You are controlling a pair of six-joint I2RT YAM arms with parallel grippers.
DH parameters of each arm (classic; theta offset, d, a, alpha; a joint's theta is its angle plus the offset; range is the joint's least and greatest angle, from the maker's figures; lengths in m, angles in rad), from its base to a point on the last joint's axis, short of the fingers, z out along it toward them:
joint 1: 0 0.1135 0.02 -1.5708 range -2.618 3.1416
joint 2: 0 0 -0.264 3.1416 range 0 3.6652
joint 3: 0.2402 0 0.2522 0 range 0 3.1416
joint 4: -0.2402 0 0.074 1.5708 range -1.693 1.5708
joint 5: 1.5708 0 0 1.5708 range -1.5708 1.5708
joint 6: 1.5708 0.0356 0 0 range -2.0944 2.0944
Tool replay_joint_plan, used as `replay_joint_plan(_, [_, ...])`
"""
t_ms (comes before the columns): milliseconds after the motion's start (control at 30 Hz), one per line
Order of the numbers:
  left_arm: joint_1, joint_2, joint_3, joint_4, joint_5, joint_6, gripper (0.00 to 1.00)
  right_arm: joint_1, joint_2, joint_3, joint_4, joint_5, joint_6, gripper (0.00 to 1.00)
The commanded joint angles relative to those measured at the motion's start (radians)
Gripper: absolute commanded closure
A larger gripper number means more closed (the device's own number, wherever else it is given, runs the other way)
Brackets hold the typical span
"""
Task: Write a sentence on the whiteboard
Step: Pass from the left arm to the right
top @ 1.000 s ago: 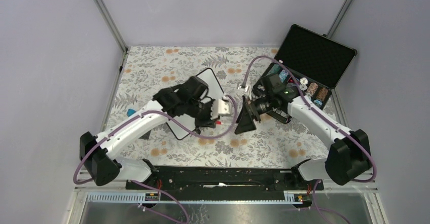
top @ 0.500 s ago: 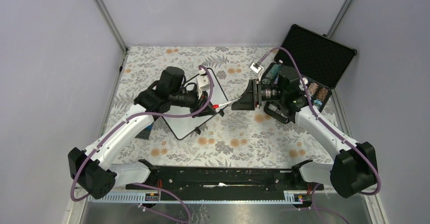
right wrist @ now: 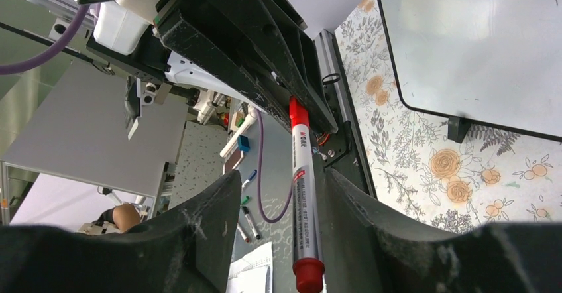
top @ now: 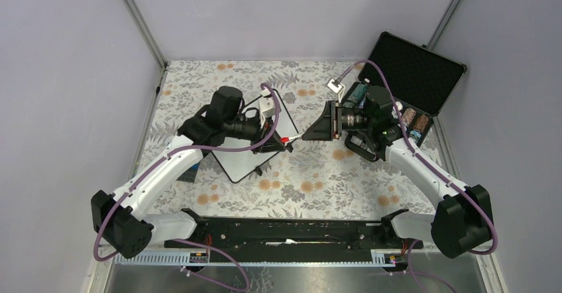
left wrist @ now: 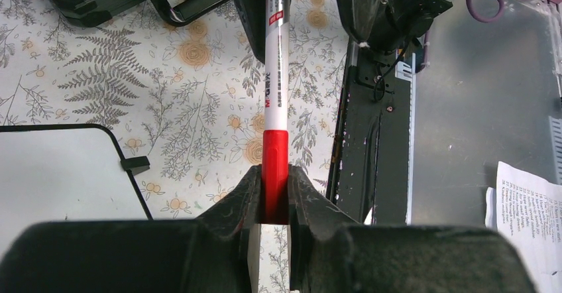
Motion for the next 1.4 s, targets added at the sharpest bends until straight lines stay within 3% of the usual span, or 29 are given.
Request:
replay_joint_plan(0, [0.001,0.011,-0.002,0.049,0.036,-0.004,1.00,0.017,-0.010,0.046,-0.048,0.014,-0.070,0.46])
replay_joint_plan(300, [-0.012,0.024,0.002,0.024,0.040,0.012,1.00,0.053,-0.008,0.103,-0.254,0.048,-0.252,0.49])
replay_joint_plan(500, [-0.031,0.033,0.011,-0.009,0.035,0.039,1.00,0.066,-0.001,0.114,-0.284,0.055,-0.281,0.48])
replay_joint_plan(667, [-0.033,0.039,0.018,-0.017,0.024,0.044,1.00,0.081,-0.001,0.127,-0.328,0.056,-0.324,0.55])
replay_joint_plan(867, [-0.038,0.050,0.026,-0.017,0.023,0.042,1.00,0.092,-0.001,0.134,-0.369,0.065,-0.364,0.72])
replay_joint_plan(1033, [-0.041,0.050,0.028,-0.018,0.015,0.048,1.00,0.093,-0.003,0.138,-0.379,0.075,-0.369,1.00])
replay_joint_plan(1067, [-0.038,0.046,0.027,-0.022,0.013,0.052,0.98,0.092,-0.004,0.139,-0.383,0.079,-0.374,1.00])
replay_joint_plan(1167, [-0.030,0.036,0.030,-0.045,-0.002,0.071,0.69,0.091,-0.011,0.141,-0.431,0.087,-0.395,1.00])
replay_joint_plan(1367, [-0.013,0.013,0.030,-0.048,0.016,0.063,0.57,0.087,-0.013,0.134,-0.440,0.087,-0.401,1.00])
